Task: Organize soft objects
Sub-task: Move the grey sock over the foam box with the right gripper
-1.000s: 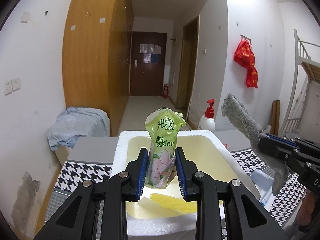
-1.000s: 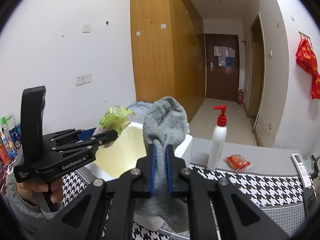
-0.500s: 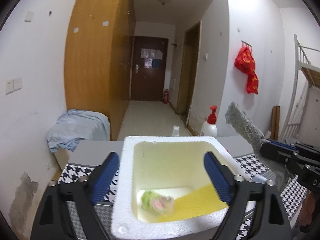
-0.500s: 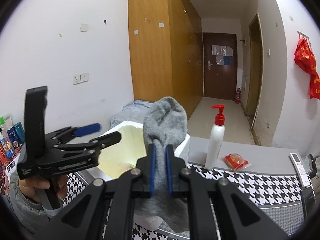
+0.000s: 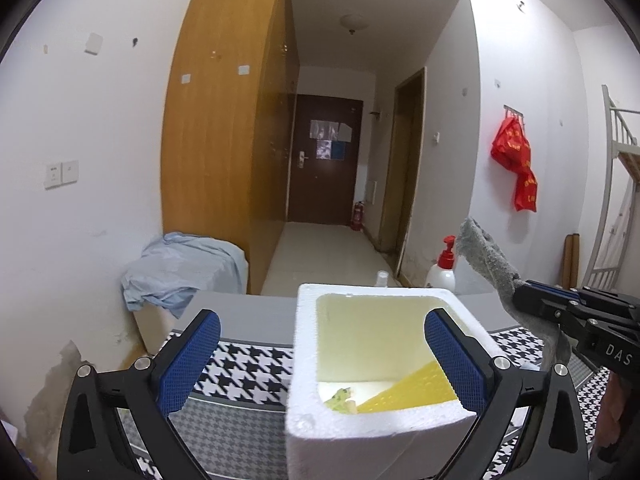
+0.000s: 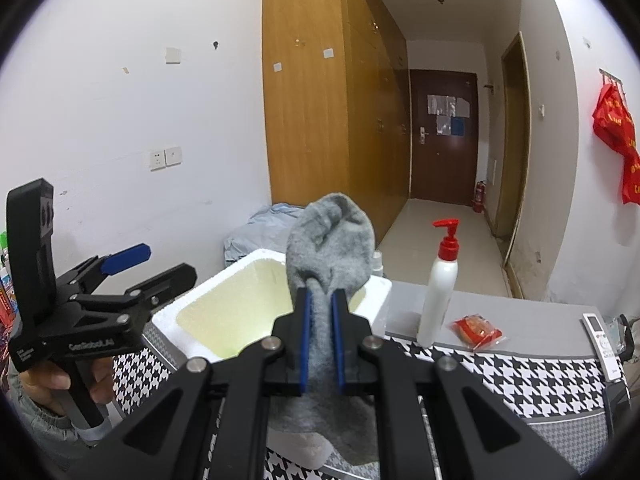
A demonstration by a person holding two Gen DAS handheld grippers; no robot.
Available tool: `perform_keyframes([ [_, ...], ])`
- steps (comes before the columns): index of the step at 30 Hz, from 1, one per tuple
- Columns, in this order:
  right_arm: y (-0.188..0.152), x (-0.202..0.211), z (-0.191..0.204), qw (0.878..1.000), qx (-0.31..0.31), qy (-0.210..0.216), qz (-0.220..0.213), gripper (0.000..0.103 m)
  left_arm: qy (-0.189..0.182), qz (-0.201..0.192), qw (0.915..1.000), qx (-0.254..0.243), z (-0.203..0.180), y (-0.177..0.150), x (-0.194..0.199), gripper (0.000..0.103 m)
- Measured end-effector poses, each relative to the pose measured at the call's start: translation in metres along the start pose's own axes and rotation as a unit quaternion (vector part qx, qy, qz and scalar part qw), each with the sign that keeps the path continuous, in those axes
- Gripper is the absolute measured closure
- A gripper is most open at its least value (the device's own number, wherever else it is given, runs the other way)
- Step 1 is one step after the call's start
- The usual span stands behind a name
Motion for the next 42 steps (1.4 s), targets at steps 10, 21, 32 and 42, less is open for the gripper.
perform_keyframes([
  [10, 0.006, -0.011, 0.008, 1.0, 0.004, 0.007, -0.001, 0.09, 0.025, -0.001, 0.9997, 0.002, 0.012, -0.004, 0.004, 0.001],
  [21, 0.012, -0.028, 0.019, 1.0, 0.004, 0.016, 0.0, 0.09, 0.033, 0.003, 0.9994, 0.006, 0.027, -0.007, 0.011, 0.001],
  [32, 0.014, -0.04, 0.02, 1.0, 0.0, 0.019, 0.009, 0.09, 0.039, 0.004, 0.9992, 0.012, 0.033, -0.011, 0.019, 0.001],
  [42, 0.012, -0.051, 0.023, 1.0, 0.005, 0.016, 0.02, 0.042, 0.04, 0.003, 0.9992, 0.011, 0.035, -0.013, 0.021, 0.001],
])
Point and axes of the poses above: each gripper's, at about its wrist camera, not at the fingertips, and x roughly against the way its jaws point, z to its left, y to its top, the point moved 5 cm from there along -x, roughly the way its jaws point, and after that the axes turned 13 degrees about y, right-handed, at the moved point
